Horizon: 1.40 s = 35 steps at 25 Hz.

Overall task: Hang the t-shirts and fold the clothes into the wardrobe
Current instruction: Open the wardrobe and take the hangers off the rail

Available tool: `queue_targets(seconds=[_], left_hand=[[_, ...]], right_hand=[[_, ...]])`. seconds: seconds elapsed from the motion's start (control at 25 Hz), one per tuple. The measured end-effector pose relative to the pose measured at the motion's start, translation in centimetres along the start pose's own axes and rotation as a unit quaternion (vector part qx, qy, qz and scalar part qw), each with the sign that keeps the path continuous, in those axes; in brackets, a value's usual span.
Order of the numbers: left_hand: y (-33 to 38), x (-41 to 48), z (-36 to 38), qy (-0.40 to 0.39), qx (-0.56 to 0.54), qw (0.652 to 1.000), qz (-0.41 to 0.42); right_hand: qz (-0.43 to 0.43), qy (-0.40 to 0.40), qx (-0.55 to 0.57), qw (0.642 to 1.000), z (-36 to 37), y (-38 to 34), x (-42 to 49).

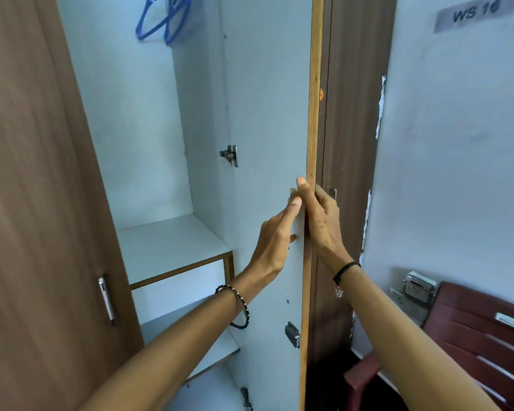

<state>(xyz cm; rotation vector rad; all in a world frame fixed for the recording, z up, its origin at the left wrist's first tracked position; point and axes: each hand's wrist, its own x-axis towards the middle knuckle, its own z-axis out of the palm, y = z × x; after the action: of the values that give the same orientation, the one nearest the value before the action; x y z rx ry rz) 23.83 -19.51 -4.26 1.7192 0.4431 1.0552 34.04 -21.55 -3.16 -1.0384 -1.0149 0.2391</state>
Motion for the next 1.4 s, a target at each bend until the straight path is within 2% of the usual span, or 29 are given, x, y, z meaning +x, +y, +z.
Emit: queue_targets(seconds=[0.24, 0.6, 0.84, 0.96, 1.04, 1.12, 1.28, 1.4], left_hand=[[-0.4, 1.4, 0.2, 0.007, 0.007, 1.000, 0.021], [0.2, 1.8, -1.2, 0.006, 0.015, 1.000, 0.006], [0.5, 1.3, -2.4, -0.012, 0.030, 0.999, -0.019], [0.7, 1.6, -3.2, -0.005, 0.031, 0.999, -0.020], [1.1, 1.6, -3.6, -0.004, 0.042, 0.999, -0.015], [1.5, 1.5, -4.3, -0.001, 0.054, 0.999, -0.007], [2.1, 0.9, -7.0, 0.069, 0.069, 0.995, -0.002], [2.3, 0.5, -10.7, 0.133, 0.135, 0.982, 0.005]], right_hand=[[-0.037, 0.007, -0.038, 0.999, -1.5, -0.1, 0.3], [-0.025, 0.112, -0.052, 0.992, -0.1, -0.6, -0.7], [-0.068, 0.156, -0.094, 0.981, 1.0, -2.1, 0.0], [-0.142, 0.179, -0.139, 0.963, 1.4, -2.8, -0.3], [-0.210, 0.172, -0.164, 0.948, 2.3, -3.5, -0.5], [-0.232, 0.135, -0.167, 0.949, 3.6, -4.0, -0.7], [-0.201, 0.079, -0.155, 0.964, 7.0, -3.8, -1.0], [-0.146, 0.040, -0.111, 0.982, 10.7, -2.8, -0.8]])
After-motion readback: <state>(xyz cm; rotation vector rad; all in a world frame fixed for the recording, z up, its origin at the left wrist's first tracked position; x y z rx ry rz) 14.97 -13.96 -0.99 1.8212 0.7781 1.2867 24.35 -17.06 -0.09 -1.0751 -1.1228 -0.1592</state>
